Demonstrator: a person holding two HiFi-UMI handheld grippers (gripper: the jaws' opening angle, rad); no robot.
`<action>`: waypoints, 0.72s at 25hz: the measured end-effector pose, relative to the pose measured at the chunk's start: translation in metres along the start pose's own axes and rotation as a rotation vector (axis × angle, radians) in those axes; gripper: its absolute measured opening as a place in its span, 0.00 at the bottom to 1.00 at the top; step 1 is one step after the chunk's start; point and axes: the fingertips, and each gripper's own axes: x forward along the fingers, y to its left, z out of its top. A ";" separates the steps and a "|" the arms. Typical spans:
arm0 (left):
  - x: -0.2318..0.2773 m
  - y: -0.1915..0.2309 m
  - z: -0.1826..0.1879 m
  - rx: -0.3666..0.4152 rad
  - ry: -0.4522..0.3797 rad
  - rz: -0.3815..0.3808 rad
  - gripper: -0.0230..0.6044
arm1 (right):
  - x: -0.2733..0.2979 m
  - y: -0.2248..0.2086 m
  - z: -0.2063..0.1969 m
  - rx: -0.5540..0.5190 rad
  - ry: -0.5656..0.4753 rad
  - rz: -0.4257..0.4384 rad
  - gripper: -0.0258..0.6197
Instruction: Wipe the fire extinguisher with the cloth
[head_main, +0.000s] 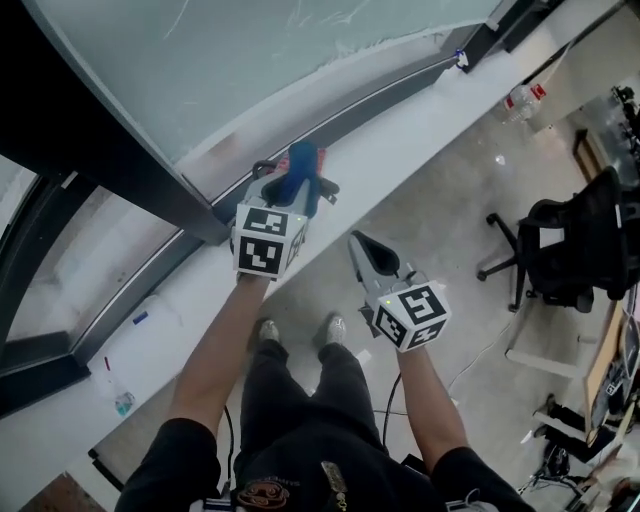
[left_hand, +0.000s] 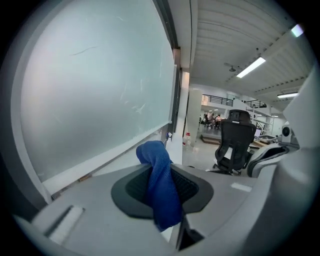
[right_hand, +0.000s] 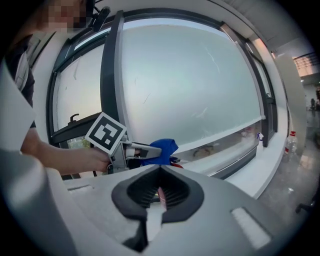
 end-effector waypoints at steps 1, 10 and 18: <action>0.005 -0.006 -0.002 -0.010 0.005 -0.005 0.16 | 0.001 -0.006 -0.003 0.001 0.007 0.016 0.04; 0.014 -0.055 -0.002 -0.024 0.022 -0.096 0.15 | -0.002 -0.034 -0.014 0.022 0.036 0.092 0.04; 0.007 -0.086 -0.024 -0.021 0.024 -0.198 0.16 | -0.001 -0.040 -0.025 0.035 0.070 0.079 0.04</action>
